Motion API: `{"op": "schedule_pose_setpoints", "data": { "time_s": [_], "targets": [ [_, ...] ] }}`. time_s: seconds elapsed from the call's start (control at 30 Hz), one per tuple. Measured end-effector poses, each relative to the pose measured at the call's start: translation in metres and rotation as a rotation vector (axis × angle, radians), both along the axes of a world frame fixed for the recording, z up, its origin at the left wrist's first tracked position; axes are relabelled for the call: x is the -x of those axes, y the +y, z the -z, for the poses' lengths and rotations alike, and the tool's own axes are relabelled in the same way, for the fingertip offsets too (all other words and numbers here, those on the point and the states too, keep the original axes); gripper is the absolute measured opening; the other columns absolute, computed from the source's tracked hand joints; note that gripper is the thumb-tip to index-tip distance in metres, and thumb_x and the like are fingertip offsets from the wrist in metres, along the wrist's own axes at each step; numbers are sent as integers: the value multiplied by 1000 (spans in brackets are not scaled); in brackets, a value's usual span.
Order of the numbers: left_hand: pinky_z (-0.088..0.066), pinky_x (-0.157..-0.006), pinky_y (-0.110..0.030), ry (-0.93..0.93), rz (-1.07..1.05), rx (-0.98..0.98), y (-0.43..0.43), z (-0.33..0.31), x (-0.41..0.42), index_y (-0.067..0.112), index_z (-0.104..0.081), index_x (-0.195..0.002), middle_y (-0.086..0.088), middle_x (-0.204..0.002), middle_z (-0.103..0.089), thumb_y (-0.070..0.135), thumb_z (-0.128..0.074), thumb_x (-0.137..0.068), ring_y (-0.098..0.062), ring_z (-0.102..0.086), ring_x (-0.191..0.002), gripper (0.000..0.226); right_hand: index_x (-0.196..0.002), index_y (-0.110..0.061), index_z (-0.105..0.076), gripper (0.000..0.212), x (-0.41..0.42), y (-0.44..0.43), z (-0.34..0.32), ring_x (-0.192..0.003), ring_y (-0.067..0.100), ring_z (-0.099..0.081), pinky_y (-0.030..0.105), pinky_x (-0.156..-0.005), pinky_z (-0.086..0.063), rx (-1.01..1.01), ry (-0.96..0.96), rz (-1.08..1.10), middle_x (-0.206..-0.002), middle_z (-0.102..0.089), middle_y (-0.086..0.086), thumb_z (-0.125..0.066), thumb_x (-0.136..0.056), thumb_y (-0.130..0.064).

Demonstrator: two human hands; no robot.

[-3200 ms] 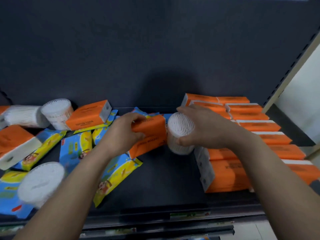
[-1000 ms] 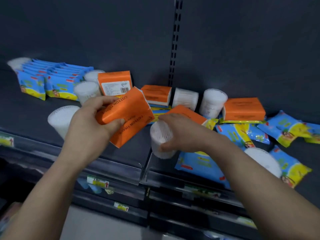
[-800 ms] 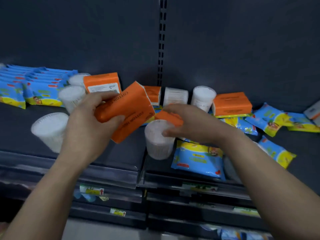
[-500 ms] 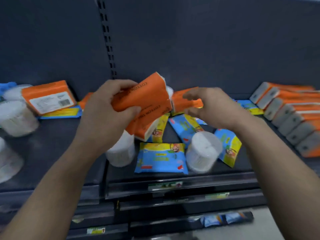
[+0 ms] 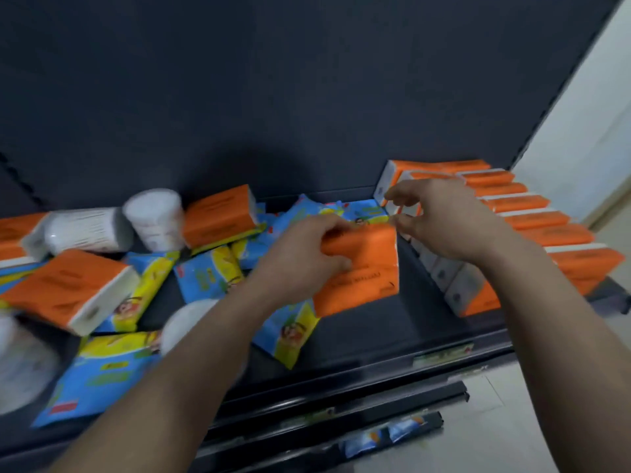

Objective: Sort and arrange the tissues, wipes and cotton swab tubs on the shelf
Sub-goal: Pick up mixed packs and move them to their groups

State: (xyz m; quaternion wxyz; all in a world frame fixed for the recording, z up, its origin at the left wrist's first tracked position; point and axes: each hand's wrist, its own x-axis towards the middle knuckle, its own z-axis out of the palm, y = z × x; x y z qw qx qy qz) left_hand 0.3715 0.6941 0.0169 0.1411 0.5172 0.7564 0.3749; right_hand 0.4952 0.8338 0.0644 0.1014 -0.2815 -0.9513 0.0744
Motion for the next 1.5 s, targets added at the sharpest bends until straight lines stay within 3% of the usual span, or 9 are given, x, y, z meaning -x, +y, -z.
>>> {"op": "schedule_pose_setpoints", "data": {
  "time_s": [0.23, 0.4, 0.5, 0.8, 0.93, 1.07, 1.23, 1.4, 1.5],
  "targets": [
    [-43, -90, -25, -100, 30, 215, 58, 35, -26, 21, -55, -122, 3, -118, -57, 24, -66, -81, -12, -53, -107, 42, -128, -17, -55, 40, -7, 51, 17, -117, 23, -53, 32, -97, -43, 78, -40, -87, -126, -60, 7, -55, -89, -14],
    [-39, -70, -15, -28, -183, 140, 46, 24, 6, 19, -58, -117, 6, -108, -59, 21, -65, -84, -8, -53, -91, 33, -129, -13, -54, 40, 16, 61, 26, -121, 23, -51, 29, -99, -37, 95, -71, -198, -130, -59, 6, -56, -89, -17],
    [-37, -75, -21, 59, -334, 143, 34, 16, 37, 15, -59, -115, 3, -106, -60, 19, -65, -83, -11, -55, -90, 33, -126, -11, -56, 38, 37, 63, 30, -119, 25, -52, 33, -100, -38, 100, -53, -242, -127, -60, 9, -56, -88, -16],
    [-40, -92, -37, 252, -347, 536, 59, 22, 74, 5, -48, -122, -13, -121, -56, 40, -64, -83, -28, -48, -113, 54, -136, -18, -46, 49, 75, 75, 48, -126, 25, -46, 40, -104, -39, 143, -164, -166, -137, -51, 6, -58, -89, -25],
    [-44, -85, -35, 227, -332, 658, 68, 26, 79, 4, -43, -124, -12, -121, -55, 45, -67, -79, -27, -52, -109, 66, -138, -21, -43, 56, 85, 87, 60, -126, 25, -46, 43, -104, -39, 167, -208, -148, -139, -49, 3, -62, -86, -34],
    [-41, -82, -32, 207, -363, 604, 67, 24, 85, 6, -55, -97, -8, -100, -60, 38, -77, -70, -21, -50, -93, 47, -140, -17, -40, 62, 102, 98, 66, -128, 25, -43, 39, -105, -38, 157, -273, -226, -141, -45, 7, -63, -85, -34],
    [-41, -59, -30, 71, -500, 492, 48, 2, 82, 6, -66, -91, -5, -75, -60, 26, -77, -71, -19, -55, -70, 31, -145, -14, -30, 74, 138, 99, 69, -133, 26, -37, 32, -107, -34, 149, -437, -367, -149, -35, 9, -66, -84, -37],
    [-49, -72, -35, 28, -692, 331, 14, -16, 71, 7, -69, -89, -14, -85, -68, 17, -78, -70, -28, -63, -82, 23, -144, -11, -33, 79, 165, 96, 74, -131, 25, -41, 32, -108, -35, 166, -586, -450, -148, -37, 8, -70, -80, -40],
    [-49, -71, -39, 9, -791, 288, 2, -20, 61, 1, -66, -88, -18, -86, -67, 17, -78, -70, -31, -63, -82, 27, -131, -4, -48, 76, 171, 94, 77, -118, 28, -52, 30, -93, -44, 99, -621, -487, -134, -51, 12, -75, -73, -45]
  ]
}}
